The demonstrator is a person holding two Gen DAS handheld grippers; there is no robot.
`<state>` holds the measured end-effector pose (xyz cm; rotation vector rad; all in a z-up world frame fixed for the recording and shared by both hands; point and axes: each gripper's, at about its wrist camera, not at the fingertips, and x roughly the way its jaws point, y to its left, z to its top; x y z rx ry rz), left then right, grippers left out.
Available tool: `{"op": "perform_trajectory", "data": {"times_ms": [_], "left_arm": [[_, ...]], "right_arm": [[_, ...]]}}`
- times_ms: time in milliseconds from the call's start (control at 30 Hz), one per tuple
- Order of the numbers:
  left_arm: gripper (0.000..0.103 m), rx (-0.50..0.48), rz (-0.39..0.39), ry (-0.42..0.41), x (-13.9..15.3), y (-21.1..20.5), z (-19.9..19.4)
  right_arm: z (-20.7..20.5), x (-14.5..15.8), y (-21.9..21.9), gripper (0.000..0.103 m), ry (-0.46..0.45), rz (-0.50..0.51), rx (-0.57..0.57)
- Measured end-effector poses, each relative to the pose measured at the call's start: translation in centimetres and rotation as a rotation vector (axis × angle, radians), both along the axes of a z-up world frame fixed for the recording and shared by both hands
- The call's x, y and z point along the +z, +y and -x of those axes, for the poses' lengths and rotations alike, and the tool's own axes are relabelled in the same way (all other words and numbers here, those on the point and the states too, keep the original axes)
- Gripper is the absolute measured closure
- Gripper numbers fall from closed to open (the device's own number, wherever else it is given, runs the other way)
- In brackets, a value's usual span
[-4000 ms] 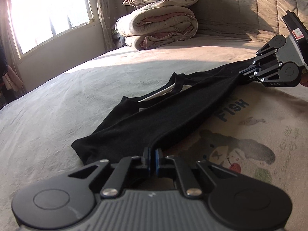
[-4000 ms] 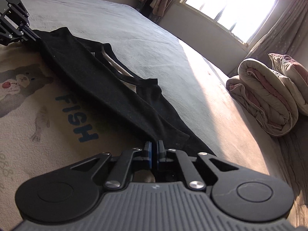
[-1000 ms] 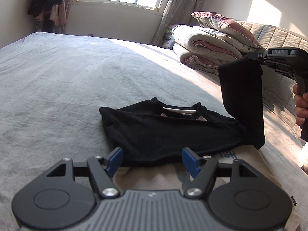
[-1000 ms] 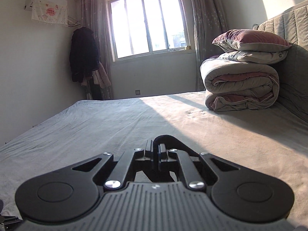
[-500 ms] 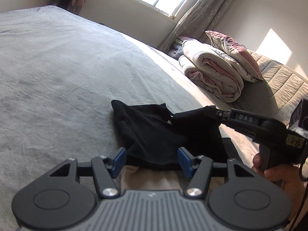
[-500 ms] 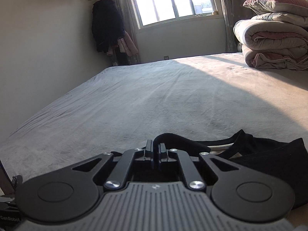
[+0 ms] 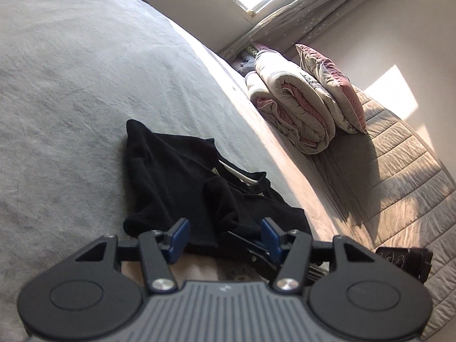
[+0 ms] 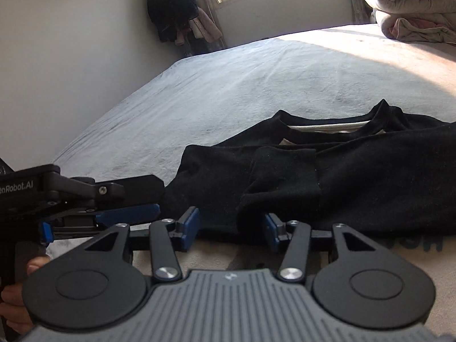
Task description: Fold clothes
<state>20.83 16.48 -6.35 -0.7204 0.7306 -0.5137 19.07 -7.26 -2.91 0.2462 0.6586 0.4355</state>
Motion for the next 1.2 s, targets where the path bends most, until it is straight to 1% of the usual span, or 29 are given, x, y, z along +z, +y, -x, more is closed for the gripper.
{"op": "perform_trajectory", "data": {"times_ms": [100, 167, 200, 300, 367, 500, 567, 633, 733, 800, 833, 867, 900, 933, 967, 1000, 1033, 1133, 1200], "left_arm": [[0.046, 0.013, 0.109, 0.04, -1.3, 0.8, -0.3], [0.046, 0.024, 0.155, 0.062, -1.8, 1.3, -0.7], [0.044, 0.03, 0.178, 0.072, -2.0, 1.5, -0.9], [0.04, 0.024, 0.247, 0.108, -2.6, 1.9, -1.8], [0.037, 0.022, 0.264, 0.128, -2.8, 2.1, -2.5], [0.034, 0.032, 0.302, 0.161, -3.3, 2.3, -3.9], [0.034, 0.048, 0.302, 0.176, -3.5, 2.3, -4.3], [0.034, 0.062, 0.283, 0.181, -3.4, 2.1, -4.5], [0.037, 0.082, 0.221, 0.174, -2.9, 1.5, -4.7], [0.046, 0.104, 0.149, 0.167, -2.3, 1.0, -4.7], [0.054, 0.108, 0.109, 0.163, -2.0, 0.6, -4.7], [0.064, 0.11, 0.07, 0.159, -1.7, 0.2, -4.7], [0.069, 0.108, 0.021, 0.154, -1.4, -0.2, -4.9], [0.077, 0.104, -0.021, 0.152, -1.2, -0.7, -5.0], [0.082, 0.104, -0.064, 0.147, -0.9, -1.2, -5.1], [0.093, 0.104, -0.107, 0.143, -0.7, -1.7, -5.3], [0.099, 0.108, -0.14, 0.135, -0.3, -2.1, -5.3], [0.099, 0.117, -0.155, 0.064, 1.5, -2.6, -4.9], [0.099, 0.121, -0.155, 0.002, 3.2, -2.9, -4.6]], "right_arm": [[-0.5, 0.5, -0.3, 0.05, -0.012, -0.002, 0.001], [-1.3, 0.3, -0.3, 0.05, -0.006, 0.01, -0.009], [-1.6, 0.2, -0.2, 0.05, -0.007, 0.012, -0.012], [-2.0, -0.1, 0.7, 0.05, -0.033, 0.041, -0.001], [-2.1, -0.1, 1.7, 0.05, -0.057, 0.075, 0.028], [-1.5, 0.4, 3.7, 0.05, -0.102, 0.125, 0.135], [-1.1, 0.5, 4.2, 0.05, -0.116, 0.15, 0.178], [-0.6, 0.6, 4.6, 0.05, -0.13, 0.176, 0.221], [0.1, 0.8, 5.3, 0.05, -0.15, 0.213, 0.286], [0.4, 0.8, 5.0, 0.05, -0.158, 0.232, 0.295], [0.6, 0.8, 4.6, 0.05, -0.159, 0.239, 0.287], [0.8, 0.8, 4.1, 0.05, -0.157, 0.244, 0.272], [1.0, 0.7, 3.4, 0.05, -0.152, 0.246, 0.25], [1.2, 0.6, 2.7, 0.05, -0.148, 0.247, 0.228], [1.3, 0.4, 1.9, 0.05, -0.144, 0.249, 0.203], [1.4, 0.3, 1.2, 0.05, -0.14, 0.255, 0.175], [1.4, 0.2, 0.4, 0.05, -0.136, 0.259, 0.149], [1.4, -0.1, -1.8, 0.05, -0.116, 0.259, 0.08], [1.3, -0.3, -3.1, 0.044, -0.107, 0.256, 0.048]]}}
